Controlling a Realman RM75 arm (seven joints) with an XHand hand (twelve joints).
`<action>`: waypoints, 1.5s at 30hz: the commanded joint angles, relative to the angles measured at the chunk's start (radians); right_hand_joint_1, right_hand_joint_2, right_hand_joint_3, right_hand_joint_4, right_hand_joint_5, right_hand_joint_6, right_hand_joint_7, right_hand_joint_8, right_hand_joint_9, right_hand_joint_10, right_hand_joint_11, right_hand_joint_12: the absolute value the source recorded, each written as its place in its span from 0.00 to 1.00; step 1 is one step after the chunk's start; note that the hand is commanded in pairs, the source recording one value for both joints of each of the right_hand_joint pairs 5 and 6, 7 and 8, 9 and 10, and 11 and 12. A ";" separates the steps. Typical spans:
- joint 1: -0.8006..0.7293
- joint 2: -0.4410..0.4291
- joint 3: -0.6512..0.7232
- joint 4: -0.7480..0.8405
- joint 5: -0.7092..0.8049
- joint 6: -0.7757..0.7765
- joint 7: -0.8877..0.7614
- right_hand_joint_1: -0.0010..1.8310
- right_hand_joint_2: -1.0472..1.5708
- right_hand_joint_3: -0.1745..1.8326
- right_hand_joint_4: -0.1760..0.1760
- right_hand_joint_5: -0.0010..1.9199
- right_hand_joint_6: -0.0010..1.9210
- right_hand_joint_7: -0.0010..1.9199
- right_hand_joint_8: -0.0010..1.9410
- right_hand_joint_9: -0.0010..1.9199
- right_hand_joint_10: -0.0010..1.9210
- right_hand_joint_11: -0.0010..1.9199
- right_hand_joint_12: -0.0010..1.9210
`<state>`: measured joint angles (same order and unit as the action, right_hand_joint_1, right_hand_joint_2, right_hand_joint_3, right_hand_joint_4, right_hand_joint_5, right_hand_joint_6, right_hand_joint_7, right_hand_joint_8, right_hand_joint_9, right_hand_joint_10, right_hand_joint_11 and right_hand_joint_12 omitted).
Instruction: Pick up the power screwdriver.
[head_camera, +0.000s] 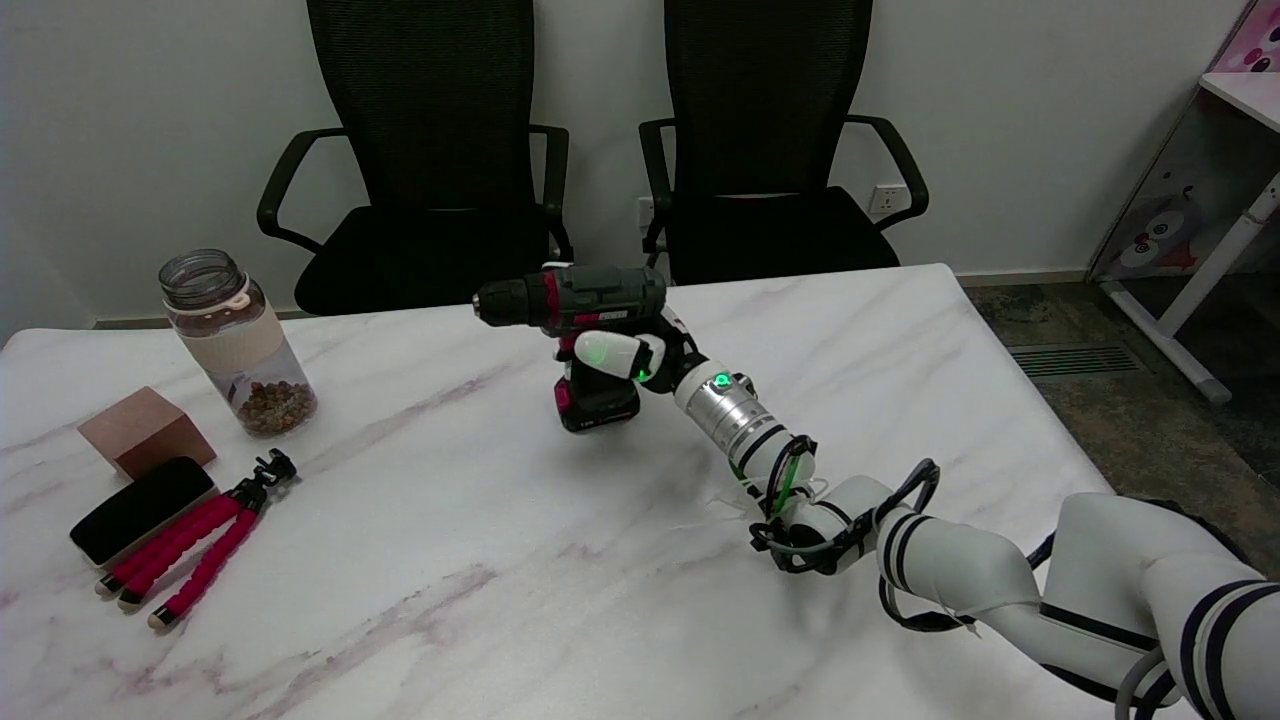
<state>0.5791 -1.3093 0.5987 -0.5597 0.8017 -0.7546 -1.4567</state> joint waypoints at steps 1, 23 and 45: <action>0.024 -0.001 -0.005 0.019 -0.030 0.001 -0.005 0.61 0.23 0.66 0.85 0.20 0.20 0.20 0.20 0.55 0.55 0.72 0.72; 0.063 0.014 0.010 0.017 -0.021 0.056 0.002 0.71 0.81 0.50 0.58 0.94 0.94 0.94 0.93 0.83 0.83 0.81 0.81; 0.104 0.041 0.011 -0.028 -0.006 0.057 0.002 0.56 0.93 0.54 1.00 1.00 1.00 1.00 0.99 0.96 0.96 0.93 0.93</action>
<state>0.6589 -1.2881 0.6070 -0.5566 0.7804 -0.7042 -1.4554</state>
